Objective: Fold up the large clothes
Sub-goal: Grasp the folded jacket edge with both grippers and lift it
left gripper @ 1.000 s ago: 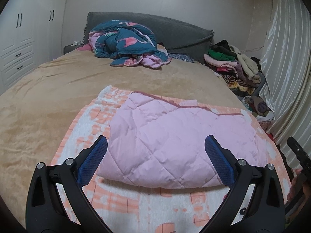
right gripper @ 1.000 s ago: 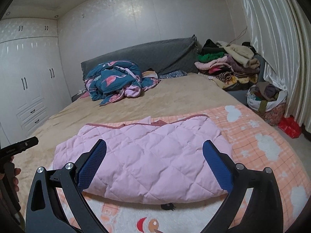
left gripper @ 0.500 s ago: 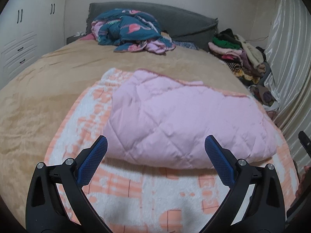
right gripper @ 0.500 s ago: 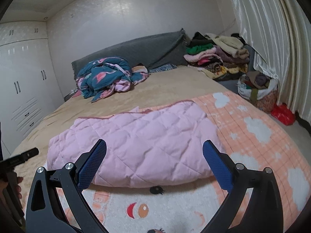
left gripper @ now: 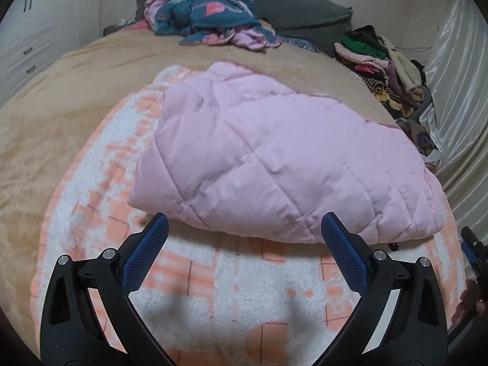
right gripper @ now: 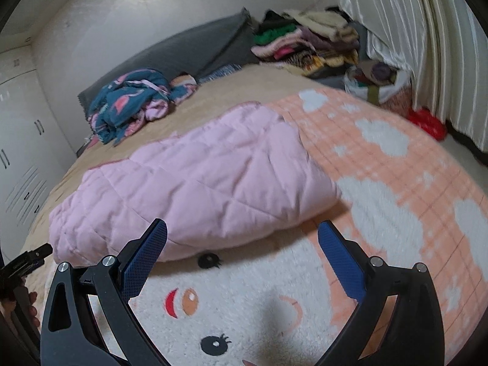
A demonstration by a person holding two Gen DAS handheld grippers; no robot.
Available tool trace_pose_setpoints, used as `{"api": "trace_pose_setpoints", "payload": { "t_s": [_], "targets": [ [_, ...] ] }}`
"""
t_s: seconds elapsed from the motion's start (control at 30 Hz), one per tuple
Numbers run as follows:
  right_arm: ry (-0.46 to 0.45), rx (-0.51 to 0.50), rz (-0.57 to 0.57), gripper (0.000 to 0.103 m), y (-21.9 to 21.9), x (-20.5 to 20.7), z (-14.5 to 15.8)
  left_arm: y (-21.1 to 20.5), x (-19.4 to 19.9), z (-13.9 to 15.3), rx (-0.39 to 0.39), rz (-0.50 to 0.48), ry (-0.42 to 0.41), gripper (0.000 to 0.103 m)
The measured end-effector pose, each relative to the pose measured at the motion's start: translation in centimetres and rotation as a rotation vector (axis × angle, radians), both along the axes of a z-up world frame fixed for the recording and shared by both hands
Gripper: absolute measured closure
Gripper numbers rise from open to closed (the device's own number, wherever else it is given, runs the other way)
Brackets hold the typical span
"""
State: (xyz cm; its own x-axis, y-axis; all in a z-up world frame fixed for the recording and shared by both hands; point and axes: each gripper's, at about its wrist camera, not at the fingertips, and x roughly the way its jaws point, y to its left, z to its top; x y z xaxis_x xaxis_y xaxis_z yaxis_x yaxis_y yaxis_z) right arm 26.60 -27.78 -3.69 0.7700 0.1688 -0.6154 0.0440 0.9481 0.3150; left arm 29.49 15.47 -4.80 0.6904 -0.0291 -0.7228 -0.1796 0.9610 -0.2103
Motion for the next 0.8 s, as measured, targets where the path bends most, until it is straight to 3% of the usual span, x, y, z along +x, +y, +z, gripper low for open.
{"api": "trace_pose_setpoints", "payload": {
  "t_s": [0.37,0.57,0.8],
  "targets": [
    [0.168,0.203,-0.055,0.004,-2.1,4.1,-5.0,2.6,1.0,-2.6,-0.182,0.053,0.045,0.009],
    [0.199,0.265,-0.073,0.004,-2.2,7.0,-6.6,3.5,1.1,-3.2,-0.250,0.082,0.040,0.009],
    [0.175,0.335,-0.058,0.004,-2.3,9.7,-7.5,3.9,1.7,-3.7,-0.330,0.096,0.013,0.009]
  ]
}}
